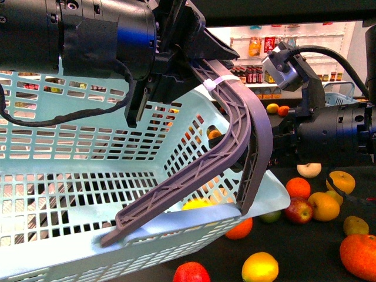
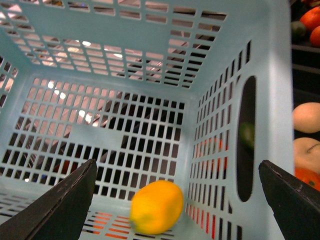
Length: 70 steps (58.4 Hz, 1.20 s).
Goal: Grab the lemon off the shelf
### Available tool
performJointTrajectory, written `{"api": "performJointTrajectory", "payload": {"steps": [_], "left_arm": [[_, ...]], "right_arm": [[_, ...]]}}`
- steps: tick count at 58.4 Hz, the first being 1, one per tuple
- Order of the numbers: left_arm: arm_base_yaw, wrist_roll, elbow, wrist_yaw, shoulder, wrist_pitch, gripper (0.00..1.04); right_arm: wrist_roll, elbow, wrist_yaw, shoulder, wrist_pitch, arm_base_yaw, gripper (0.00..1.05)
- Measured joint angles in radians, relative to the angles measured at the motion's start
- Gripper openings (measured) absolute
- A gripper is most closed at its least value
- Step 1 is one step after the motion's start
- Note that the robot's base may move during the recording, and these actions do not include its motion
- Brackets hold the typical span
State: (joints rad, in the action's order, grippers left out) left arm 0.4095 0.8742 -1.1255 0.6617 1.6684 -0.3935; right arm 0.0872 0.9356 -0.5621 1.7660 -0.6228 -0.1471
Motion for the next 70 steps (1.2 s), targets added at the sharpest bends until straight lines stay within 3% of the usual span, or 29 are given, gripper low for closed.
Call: {"api": "performJointTrajectory", "payload": {"steps": [14,26,32,40,52,60,70], "left_arm": [[0.0,-0.002,0.0,-0.001,0.0,0.0,0.08],[0.0,-0.002,0.0,0.0,0.0,0.0,0.08],[0.0,-0.002,0.0,0.001,0.0,0.0,0.08],[0.0,-0.002,0.0,0.0,0.0,0.0,0.08],[0.0,-0.002,0.0,0.001,0.0,0.0,0.08],[0.0,-0.002,0.0,0.0,0.0,0.0,0.08],[0.0,-0.002,0.0,0.0,0.0,0.0,0.08]], "right_arm": [[0.011,0.085,-0.011,0.052,-0.065,0.169,0.97],[-0.153,0.104,-0.066,0.244,-0.045,0.32,0.97],[-0.267,0.104,-0.074,0.336,-0.024,0.353,0.97],[-0.453,0.108,-0.032,0.481,0.003,0.357,0.97],[-0.759,0.114,-0.063,0.641,0.048,0.294,0.97],[-1.024,0.165,-0.067,0.735,0.143,0.259,0.97],[-1.217,0.277,-0.055,0.822,0.179,0.246,0.97]]}}
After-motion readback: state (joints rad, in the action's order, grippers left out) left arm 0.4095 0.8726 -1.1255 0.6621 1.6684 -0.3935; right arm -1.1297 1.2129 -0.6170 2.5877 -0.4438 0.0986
